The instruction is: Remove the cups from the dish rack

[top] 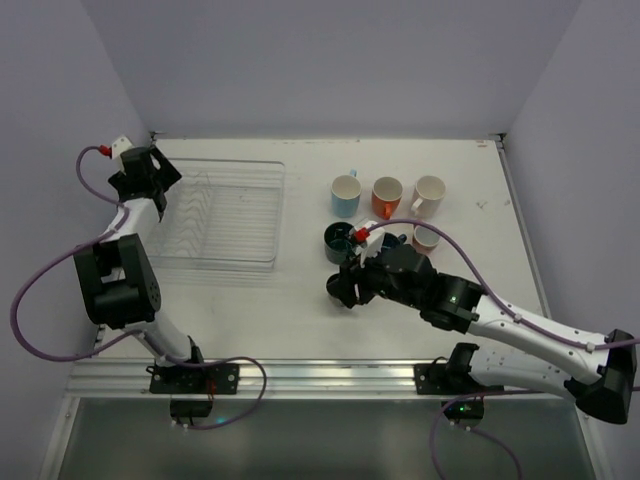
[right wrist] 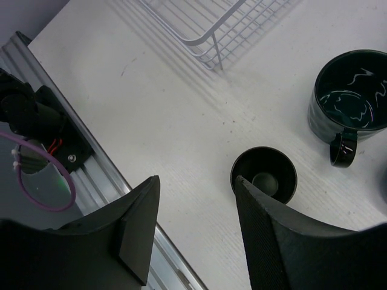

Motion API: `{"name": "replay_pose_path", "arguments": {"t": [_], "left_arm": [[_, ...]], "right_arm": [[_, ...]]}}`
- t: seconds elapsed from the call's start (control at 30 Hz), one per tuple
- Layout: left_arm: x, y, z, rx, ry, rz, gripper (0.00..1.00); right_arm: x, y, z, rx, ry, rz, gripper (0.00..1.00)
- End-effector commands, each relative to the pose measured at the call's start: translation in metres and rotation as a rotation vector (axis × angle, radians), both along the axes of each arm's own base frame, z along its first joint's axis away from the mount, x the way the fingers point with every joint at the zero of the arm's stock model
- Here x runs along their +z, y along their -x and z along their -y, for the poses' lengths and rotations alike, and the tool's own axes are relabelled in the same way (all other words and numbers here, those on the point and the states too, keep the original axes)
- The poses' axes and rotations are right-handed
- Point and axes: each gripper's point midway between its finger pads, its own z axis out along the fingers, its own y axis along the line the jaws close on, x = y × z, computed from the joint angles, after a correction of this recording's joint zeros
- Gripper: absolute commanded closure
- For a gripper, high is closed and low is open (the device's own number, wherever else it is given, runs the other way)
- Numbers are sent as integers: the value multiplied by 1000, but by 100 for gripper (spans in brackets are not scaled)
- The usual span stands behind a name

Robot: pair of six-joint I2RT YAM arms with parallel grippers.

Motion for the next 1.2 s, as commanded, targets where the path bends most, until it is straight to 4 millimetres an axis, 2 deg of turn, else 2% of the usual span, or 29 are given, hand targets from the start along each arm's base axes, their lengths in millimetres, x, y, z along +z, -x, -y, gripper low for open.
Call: {"name": "replay_pose_path", "arguments": {"t": [0.0, 0.13, 0.33, 0.6, 0.67, 0.87, 0.97, 1.17], "left_arm": [[35, -32, -15, 18, -29, 155, 7], [15, -39, -20, 25, -32, 124, 9], [-1, -45, -30, 37, -38, 107, 12], [-13, -56, -36, 36, -41, 98, 15], [-12, -59, -36, 29, -47, 106, 18], [-25, -60, -37, 25, -46, 87, 27], [-29, -60, -37, 26, -44, 84, 32], [-30, -58, -37, 23, -55, 81, 60]], "right_arm": [[28, -6, -5, -21, -106, 65, 45], [30, -8, -1, -36, -113, 79, 45], [32, -11, 2, -58, -114, 90, 47], [35, -15, 4, -82, -124, 93, 48], [35, -16, 5, -89, -126, 94, 48], [38, -18, 7, -102, -130, 101, 48], [40, -18, 8, -108, -133, 105, 48], [42, -19, 13, -123, -141, 111, 48]]}}
